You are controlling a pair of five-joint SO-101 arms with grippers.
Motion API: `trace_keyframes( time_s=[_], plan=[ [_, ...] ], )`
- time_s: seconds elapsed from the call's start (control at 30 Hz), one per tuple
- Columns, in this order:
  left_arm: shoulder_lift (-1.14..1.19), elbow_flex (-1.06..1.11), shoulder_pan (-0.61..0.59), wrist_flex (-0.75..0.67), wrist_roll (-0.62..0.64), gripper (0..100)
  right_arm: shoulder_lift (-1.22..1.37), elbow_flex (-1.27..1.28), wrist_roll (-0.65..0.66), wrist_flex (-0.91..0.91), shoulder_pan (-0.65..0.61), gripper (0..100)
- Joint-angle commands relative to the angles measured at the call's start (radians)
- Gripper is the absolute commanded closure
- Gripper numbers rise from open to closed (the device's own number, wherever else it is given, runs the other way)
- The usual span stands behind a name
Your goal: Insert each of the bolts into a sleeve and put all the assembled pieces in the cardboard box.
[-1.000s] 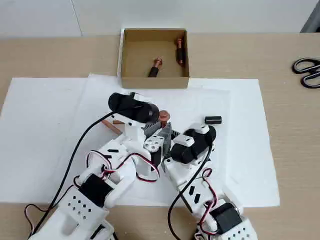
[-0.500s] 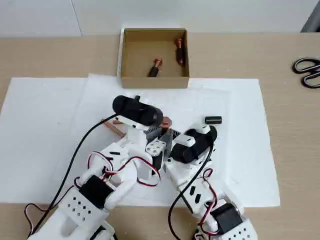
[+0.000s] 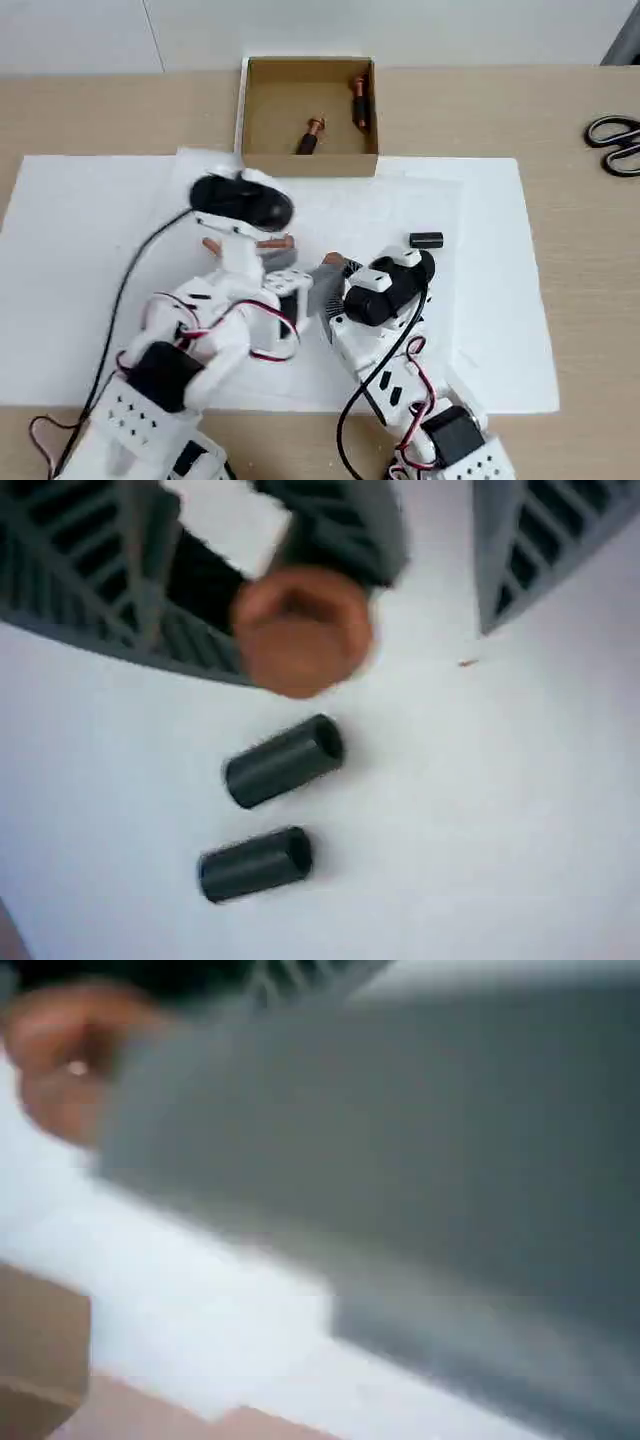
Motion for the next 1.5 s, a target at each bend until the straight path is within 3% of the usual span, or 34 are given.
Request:
trace_keyframes(
  time_s=[0.0,0.13,0.3,0.43,0.63,1.2,1.47],
  plan=[
    [-0.005,-0.117,-0.080,0.104,-0.005,80,-0.019,-0.066,0.008,0.001,0.001,99.5],
    [-0.005,-0.156,-0.299,0.213,-0.129,80,-0.012,-0.032,0.008,0.002,0.031,99.5],
    [-0.003,-0.151,-0.680,0.281,-0.545,80,-0.008,-0.060,0.009,0.061,0.130,99.5],
    [-0.002,-0.150,-0.821,0.324,-0.568,80,0.010,-0.187,0.012,0.150,0.208,99.5],
    [-0.002,-0.150,-0.832,0.361,-0.566,80,0.357,-0.485,0.117,0.059,0.245,99.5],
    [-0.003,-0.150,-0.836,0.463,-0.569,80,1.931,-1.672,0.118,-0.397,0.214,99.5],
    [-0.005,-0.156,-0.836,0.476,-0.569,80,2.462,-2.139,0.118,-0.435,0.176,99.5]
  ],
)
